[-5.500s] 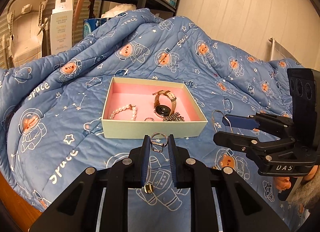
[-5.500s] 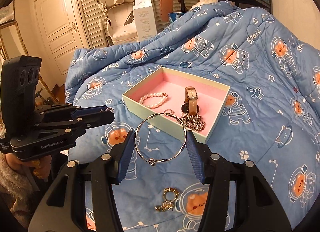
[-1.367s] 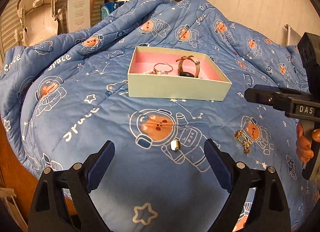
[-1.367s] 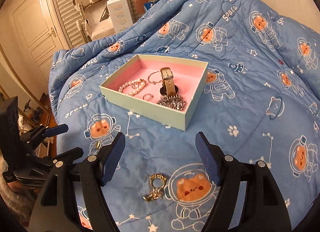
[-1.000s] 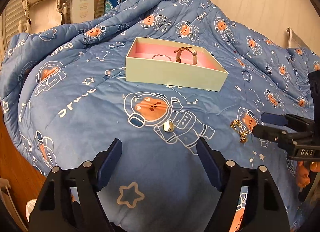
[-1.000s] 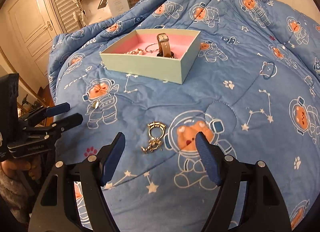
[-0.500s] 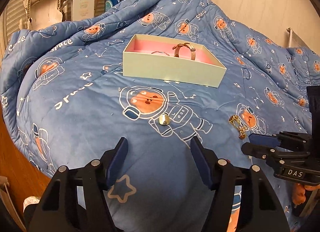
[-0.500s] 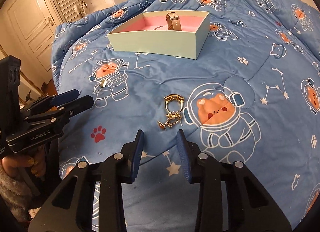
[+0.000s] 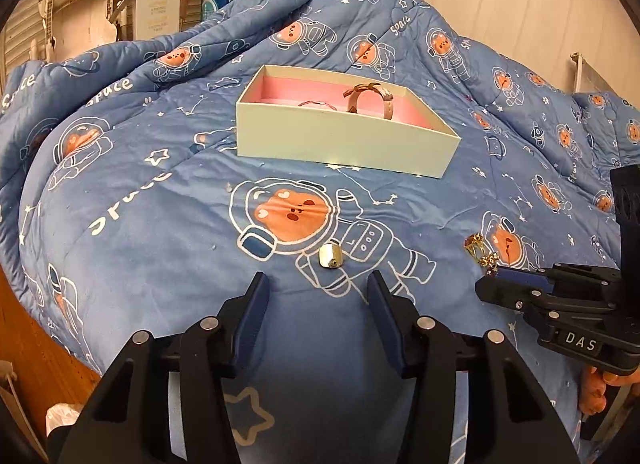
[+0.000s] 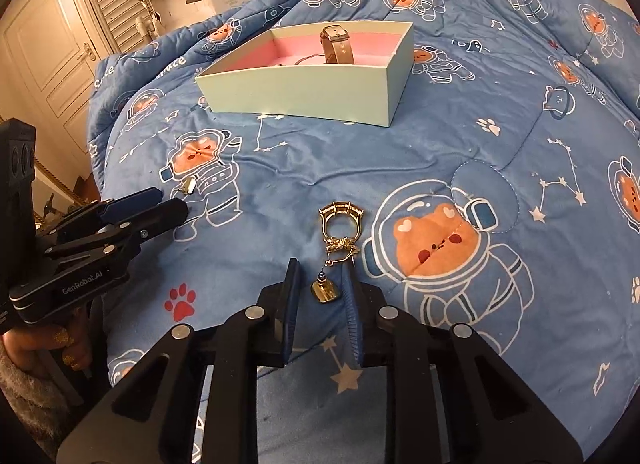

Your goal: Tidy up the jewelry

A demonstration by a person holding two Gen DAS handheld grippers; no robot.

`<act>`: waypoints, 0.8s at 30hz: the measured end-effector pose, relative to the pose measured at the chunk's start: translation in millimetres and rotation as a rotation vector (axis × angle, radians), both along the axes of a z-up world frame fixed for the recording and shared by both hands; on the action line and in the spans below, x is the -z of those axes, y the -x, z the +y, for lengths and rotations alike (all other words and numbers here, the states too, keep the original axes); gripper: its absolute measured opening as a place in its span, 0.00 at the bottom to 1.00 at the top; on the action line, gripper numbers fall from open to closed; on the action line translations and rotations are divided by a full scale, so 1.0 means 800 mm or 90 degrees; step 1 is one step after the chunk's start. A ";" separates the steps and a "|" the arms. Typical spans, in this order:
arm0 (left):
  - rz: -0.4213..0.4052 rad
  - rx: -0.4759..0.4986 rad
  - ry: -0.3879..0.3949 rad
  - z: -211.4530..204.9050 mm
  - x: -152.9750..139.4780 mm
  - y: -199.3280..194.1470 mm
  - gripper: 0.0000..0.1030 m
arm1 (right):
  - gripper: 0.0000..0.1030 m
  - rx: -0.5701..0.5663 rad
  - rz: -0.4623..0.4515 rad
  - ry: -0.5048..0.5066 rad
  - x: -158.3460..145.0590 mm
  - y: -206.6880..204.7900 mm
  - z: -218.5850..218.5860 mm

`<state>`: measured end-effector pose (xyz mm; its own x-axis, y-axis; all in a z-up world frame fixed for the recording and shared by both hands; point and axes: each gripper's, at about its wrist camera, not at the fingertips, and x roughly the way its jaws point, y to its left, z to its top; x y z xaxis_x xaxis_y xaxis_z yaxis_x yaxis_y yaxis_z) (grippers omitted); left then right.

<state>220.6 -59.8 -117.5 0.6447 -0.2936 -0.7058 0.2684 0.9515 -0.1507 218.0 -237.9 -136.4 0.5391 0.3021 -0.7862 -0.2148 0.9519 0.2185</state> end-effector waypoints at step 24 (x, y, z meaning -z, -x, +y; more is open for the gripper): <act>-0.005 0.026 0.010 -0.011 0.005 -0.015 0.12 | 0.15 0.003 -0.001 -0.003 0.000 0.016 -0.010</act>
<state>232.9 -68.7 -121.2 0.6379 -0.3303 -0.6956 0.3078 0.9374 -0.1629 205.6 -245.6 -136.2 0.5414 0.3030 -0.7843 -0.2106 0.9519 0.2224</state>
